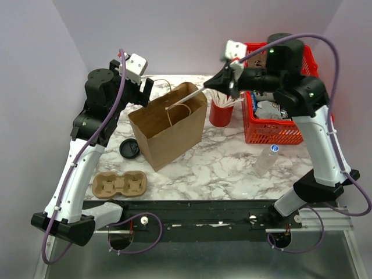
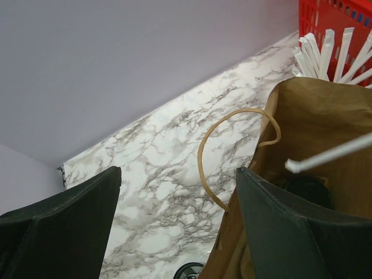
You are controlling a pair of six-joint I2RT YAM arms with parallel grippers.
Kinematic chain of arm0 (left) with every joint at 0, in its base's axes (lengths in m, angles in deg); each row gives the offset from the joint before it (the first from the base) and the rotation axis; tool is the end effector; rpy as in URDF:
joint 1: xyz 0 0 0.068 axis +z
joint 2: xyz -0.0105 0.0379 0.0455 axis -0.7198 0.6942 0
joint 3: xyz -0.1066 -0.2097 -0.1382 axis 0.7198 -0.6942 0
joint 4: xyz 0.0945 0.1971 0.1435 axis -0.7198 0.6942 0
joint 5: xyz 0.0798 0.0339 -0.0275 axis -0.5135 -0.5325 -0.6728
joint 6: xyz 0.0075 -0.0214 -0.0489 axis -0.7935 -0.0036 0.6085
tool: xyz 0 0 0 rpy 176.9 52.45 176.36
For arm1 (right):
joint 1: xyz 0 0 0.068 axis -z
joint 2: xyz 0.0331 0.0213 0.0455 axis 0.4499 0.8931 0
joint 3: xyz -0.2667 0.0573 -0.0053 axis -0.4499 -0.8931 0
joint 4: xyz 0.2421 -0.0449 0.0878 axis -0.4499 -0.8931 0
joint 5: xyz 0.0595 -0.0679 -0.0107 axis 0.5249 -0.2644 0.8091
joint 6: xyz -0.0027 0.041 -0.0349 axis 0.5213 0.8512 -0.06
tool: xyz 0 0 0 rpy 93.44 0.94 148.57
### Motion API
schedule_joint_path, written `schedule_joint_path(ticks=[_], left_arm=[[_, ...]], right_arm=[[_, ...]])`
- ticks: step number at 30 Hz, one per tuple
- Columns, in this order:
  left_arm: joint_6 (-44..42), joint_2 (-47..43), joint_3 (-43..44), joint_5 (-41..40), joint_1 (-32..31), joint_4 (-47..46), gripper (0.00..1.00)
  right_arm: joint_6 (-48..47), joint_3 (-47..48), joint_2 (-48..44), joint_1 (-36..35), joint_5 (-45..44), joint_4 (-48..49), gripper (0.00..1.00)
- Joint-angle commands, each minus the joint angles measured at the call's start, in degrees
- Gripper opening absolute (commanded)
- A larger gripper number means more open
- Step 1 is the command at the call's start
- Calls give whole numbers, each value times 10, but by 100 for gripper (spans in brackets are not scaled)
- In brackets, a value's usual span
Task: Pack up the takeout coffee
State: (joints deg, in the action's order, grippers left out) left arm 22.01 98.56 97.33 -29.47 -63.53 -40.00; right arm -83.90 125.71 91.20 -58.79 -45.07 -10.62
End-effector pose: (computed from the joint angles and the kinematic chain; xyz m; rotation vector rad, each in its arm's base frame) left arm 0.2236 -0.0739 0.4786 0.5097 1.6516 -0.1439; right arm 0.2124 0.1595 0.5625 -1.3064 1.2023 0.6219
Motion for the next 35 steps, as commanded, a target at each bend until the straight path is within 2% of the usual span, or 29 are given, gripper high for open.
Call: schedule_joint_path(ticks=[1,4,7,8,10,11,12,14,17,18,21,22,26,30,35], left_arm=[[8,-23,-7,-64,7,-32,89],[8,-28,-9,-74,9,-39,91],[5,-32,-12,-78,9,-38,91],[5,-35,-14,-79,8,-37,91],[6,-38,-24,-76,8,-39,91],[9,-39,-28,-75,8,-40,91],[10,-39,-35,-72,8,-42,91],[13,-38,-40,-70,9,-44,93],[31,-33,-43,-69,15,-51,99],[44,-30,-40,-68,17,-54,99],[64,-20,-27,-68,29,-61,99],[76,-14,-22,-71,35,-62,99],[90,1,7,-77,47,-67,99],[104,24,44,-84,62,-69,99],[121,52,78,-80,91,-69,99]], right_arm=[[-69,-10,42,-76,-23,-30,1],[-61,48,98,-131,-34,-35,45],[31,69,115,-139,-50,43,61],[41,45,103,-138,-89,71,72],[66,-29,41,-134,-136,181,78],[71,-112,19,-126,-186,219,87],[78,-143,-22,-122,-215,282,92],[92,-187,-42,-107,-287,316,100],[92,-146,-15,-86,-383,264,100],[102,-90,0,-74,-405,202,100],[204,-2,62,0,-426,88,100],[238,-7,65,11,-443,82,100],[261,-68,44,20,-607,104,100],[265,-83,17,21,-616,134,100],[253,-21,37,21,-658,154,100]])
